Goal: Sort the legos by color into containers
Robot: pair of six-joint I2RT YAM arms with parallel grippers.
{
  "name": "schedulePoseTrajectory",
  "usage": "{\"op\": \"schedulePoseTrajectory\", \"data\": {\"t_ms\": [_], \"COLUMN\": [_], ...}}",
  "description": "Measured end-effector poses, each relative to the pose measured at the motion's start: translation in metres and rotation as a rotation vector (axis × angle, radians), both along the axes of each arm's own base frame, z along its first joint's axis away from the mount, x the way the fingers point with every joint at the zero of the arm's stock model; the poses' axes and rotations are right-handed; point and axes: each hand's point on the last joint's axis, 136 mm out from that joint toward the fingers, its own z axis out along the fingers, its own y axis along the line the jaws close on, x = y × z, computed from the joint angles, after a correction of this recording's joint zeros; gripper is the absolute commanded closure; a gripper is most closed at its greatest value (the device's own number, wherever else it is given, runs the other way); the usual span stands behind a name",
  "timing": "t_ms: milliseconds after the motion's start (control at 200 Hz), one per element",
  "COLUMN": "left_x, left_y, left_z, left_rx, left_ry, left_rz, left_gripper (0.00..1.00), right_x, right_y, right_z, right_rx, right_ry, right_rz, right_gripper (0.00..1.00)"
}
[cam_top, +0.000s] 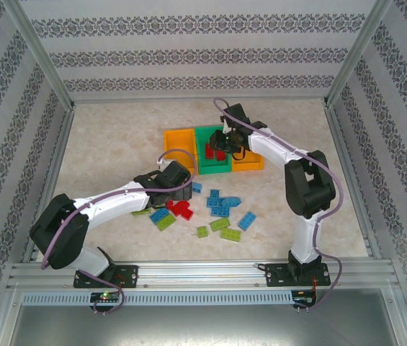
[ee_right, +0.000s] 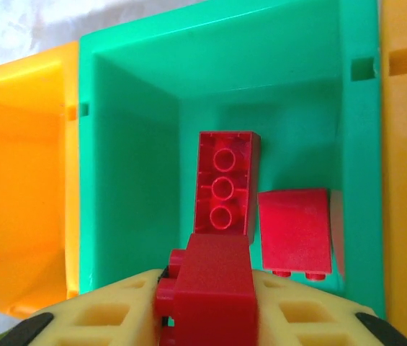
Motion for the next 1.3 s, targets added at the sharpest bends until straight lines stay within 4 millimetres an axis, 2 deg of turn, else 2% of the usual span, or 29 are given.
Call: {"op": "schedulePoseTrajectory", "data": {"t_ms": [145, 430, 604, 714, 834, 1049, 1179, 1299], "left_x": [-0.003, -0.006, -0.015, -0.018, -0.020, -0.020, -0.022, -0.023], "left_y": [0.004, 0.005, 0.004, 0.004, 0.003, 0.004, 0.005, 0.006], "left_z": [-0.002, -0.006, -0.017, -0.024, -0.029, -0.033, -0.037, -0.043], "left_rx": [0.015, 0.017, 0.012, 0.022, 0.028, 0.036, 0.043, 0.055], "left_ry": [0.016, 0.035, 0.074, 0.098, 0.113, 0.123, 0.133, 0.147], "left_rz": [0.010, 0.014, -0.009, -0.028, -0.034, -0.033, -0.030, -0.030], "left_gripper": [0.01, 0.03, 0.21, 0.36, 0.36, 0.40, 0.50, 0.54], "right_x": [0.007, 0.009, -0.004, -0.011, -0.017, -0.022, -0.023, -0.026], "right_y": [0.004, 0.005, -0.001, -0.007, -0.021, -0.047, -0.053, -0.055], "right_z": [0.000, 0.006, 0.017, 0.028, 0.031, 0.023, 0.023, 0.022], "right_rx": [0.007, 0.014, 0.015, 0.018, 0.013, -0.003, -0.005, -0.005], "right_ry": [0.005, -0.008, -0.020, -0.040, -0.044, -0.022, -0.020, -0.022], "right_rz": [-0.006, -0.007, -0.004, -0.001, -0.015, -0.058, -0.070, -0.071], "right_gripper": [0.46, 0.38, 0.33, 0.33, 0.32, 0.31, 0.31, 0.31]}}
